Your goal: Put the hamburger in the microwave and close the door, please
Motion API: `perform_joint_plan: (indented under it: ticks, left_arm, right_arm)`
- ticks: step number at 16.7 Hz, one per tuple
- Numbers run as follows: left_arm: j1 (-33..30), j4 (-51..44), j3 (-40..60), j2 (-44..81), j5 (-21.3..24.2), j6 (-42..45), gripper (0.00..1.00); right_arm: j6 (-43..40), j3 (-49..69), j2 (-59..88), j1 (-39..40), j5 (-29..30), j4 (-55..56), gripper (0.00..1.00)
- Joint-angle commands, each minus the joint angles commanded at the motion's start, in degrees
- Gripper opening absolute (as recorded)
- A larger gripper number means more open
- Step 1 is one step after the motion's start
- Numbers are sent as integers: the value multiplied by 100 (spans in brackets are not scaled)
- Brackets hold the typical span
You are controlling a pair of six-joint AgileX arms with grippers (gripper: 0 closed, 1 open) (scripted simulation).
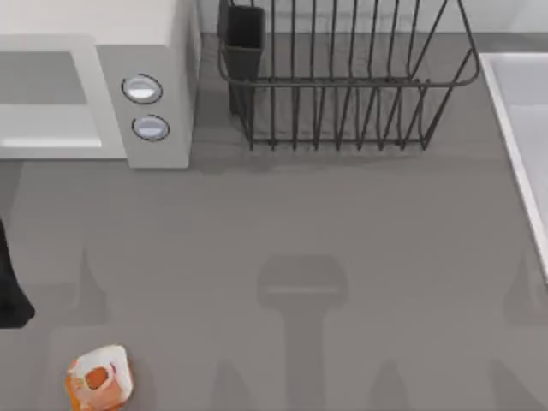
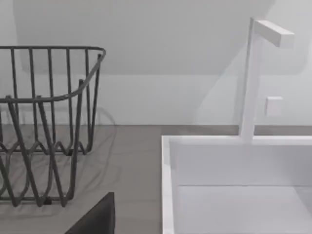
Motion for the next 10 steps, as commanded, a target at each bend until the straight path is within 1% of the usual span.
perform_joint_plan:
  ticks: [3, 5, 7, 10]
  left_arm:
    - [-49, -68, 67, 73, -1, 67, 100]
    - [-230, -350, 343, 381, -4, 341, 100]
    - [-482, -840, 782, 934, -7, 771, 100]
    - [-903, -1788, 1552, 2197, -7, 1526, 100]
  right_arm:
    - [0, 0, 0, 0, 0, 0, 100]
    - [0, 0, 0, 0, 0, 0, 100]
    - [0, 0, 0, 0, 0, 0, 100]
    - [0, 0, 0, 0, 0, 0, 100]
